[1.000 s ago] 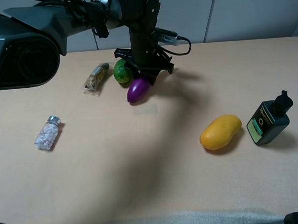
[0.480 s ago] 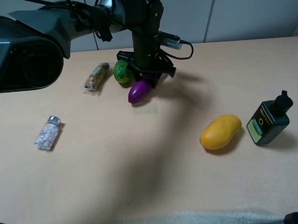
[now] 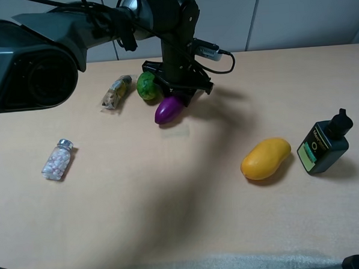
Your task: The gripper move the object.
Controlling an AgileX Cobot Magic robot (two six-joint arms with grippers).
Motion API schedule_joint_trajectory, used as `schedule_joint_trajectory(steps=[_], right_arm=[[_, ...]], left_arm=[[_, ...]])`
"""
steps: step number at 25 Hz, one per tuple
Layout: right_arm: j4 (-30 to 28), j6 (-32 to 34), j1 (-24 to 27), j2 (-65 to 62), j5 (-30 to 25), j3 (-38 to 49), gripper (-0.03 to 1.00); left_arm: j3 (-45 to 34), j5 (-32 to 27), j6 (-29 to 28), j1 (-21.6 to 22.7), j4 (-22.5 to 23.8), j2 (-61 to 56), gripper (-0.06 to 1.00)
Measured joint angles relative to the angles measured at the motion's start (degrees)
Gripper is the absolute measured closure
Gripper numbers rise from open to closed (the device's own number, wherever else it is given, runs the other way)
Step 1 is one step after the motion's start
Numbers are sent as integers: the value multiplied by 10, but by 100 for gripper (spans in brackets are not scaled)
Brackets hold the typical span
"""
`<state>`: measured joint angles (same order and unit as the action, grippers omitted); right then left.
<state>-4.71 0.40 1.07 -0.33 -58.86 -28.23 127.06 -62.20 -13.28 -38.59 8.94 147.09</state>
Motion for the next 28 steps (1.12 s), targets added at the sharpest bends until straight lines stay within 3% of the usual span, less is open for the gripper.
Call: schedule_joint_trajectory(steps=[4, 7, 18, 28], right_arm=[[0, 0, 0, 0, 0, 0, 27], [0, 0, 0, 0, 0, 0, 27], [0, 0, 0, 0, 0, 0, 27], [0, 0, 0, 0, 0, 0, 27]], left_arm=[[0, 0, 0, 0, 1, 0, 19], [0, 0, 0, 0, 1, 0, 16], [0, -14, 1, -8, 13, -68, 15], [-16, -58, 4, -8, 89, -213, 15]])
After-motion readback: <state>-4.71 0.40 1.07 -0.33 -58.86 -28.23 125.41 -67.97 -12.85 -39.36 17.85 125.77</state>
